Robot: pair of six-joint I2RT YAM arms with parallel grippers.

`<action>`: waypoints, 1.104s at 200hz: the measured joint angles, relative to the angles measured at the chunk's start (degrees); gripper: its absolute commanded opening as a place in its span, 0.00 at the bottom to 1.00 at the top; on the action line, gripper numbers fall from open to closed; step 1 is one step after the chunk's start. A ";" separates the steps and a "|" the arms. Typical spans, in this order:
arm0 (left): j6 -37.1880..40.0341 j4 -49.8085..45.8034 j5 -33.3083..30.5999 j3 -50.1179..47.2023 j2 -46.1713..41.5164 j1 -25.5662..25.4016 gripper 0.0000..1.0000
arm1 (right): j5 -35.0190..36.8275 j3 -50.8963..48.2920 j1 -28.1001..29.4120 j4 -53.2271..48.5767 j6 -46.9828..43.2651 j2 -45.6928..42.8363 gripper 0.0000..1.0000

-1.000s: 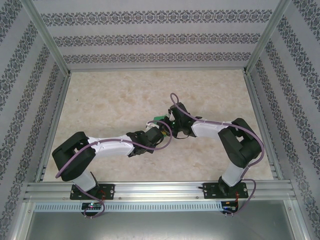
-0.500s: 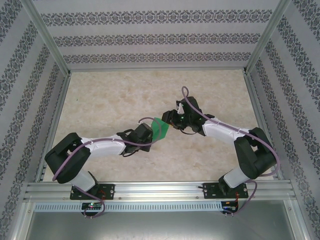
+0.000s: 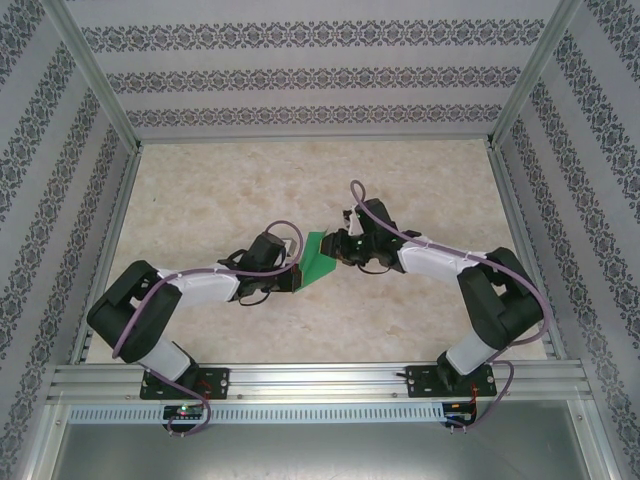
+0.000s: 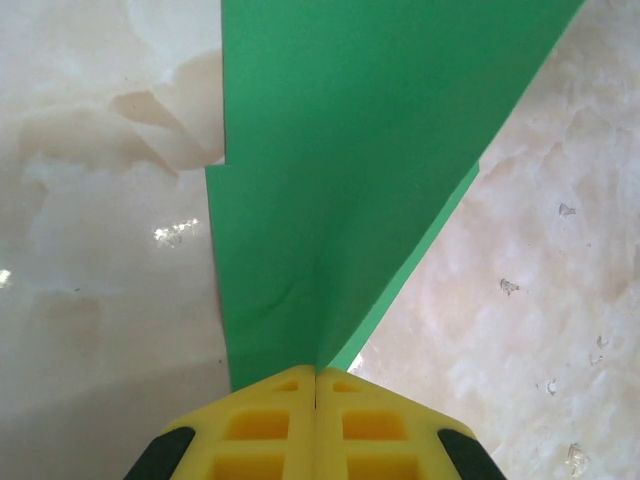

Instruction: Fold a paper plane with a square sheet of paper (pick it up from the middle)

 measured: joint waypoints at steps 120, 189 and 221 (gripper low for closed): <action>-4.15 4.72 9.07 0.00 4.07 2.99 0.02 | -1.55 5.14 1.66 0.92 -0.35 7.23 0.19; -8.20 9.05 14.69 0.00 7.89 6.05 0.02 | -2.47 5.16 1.64 0.96 -0.46 6.97 0.10; -10.51 11.06 17.25 0.00 8.70 6.84 0.02 | -2.47 6.01 1.62 0.94 -0.68 8.07 0.09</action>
